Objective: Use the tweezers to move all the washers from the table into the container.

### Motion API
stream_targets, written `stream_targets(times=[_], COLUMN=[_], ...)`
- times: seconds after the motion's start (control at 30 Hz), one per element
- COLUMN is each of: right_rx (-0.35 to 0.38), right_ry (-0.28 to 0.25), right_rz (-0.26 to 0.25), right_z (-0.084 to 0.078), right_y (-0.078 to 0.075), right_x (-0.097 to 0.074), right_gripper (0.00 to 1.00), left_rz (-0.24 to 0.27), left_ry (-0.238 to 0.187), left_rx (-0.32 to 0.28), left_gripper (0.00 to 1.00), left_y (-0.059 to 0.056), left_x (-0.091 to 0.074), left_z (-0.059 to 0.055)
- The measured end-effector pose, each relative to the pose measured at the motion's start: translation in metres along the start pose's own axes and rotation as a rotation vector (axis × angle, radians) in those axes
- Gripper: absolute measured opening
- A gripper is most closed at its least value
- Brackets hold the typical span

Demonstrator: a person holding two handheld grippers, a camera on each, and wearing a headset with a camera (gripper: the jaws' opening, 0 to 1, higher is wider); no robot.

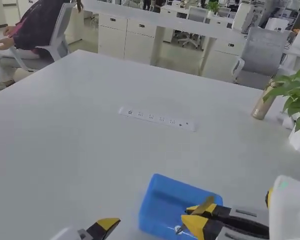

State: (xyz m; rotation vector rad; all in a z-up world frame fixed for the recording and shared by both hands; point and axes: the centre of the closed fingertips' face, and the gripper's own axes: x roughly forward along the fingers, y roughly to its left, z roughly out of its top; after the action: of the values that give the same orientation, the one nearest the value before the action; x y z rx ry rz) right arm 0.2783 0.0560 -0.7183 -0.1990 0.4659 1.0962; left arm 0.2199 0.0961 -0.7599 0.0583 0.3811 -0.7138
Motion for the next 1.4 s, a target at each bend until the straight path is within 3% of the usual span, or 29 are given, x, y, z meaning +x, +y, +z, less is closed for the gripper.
stream_targets(times=[0.2,0.47,0.83,1.13,1.4], right_rx=[0.002,0.045,0.086,0.143,0.193], right_ry=[-0.024,-0.014,0.04,0.082,0.085], right_rz=[0.002,0.001,0.006,-0.033,-0.048], right_z=[0.016,0.017,0.001,-0.018,-0.027], right_y=[-0.016,-0.039,-0.056,-0.074,-0.078], right_x=[0.004,0.02,0.043,0.048,0.049], right_gripper=[0.03,0.03,0.03,0.03,0.03], left_rz=[0.003,0.01,0.018,0.014,0.011], left_ry=[-0.003,-0.014,-0.014,-0.007,-0.002], left_rx=[-0.001,-0.005,-0.006,-0.004,0.0], left_gripper=[0.84,0.84,0.84,0.82,0.81], left_y=[0.002,0.004,0.005,0.005,0.004], left_x=[0.0,0.0,0.0,0.0,0.0], left_z=[0.0,0.001,0.001,0.0,-0.001])
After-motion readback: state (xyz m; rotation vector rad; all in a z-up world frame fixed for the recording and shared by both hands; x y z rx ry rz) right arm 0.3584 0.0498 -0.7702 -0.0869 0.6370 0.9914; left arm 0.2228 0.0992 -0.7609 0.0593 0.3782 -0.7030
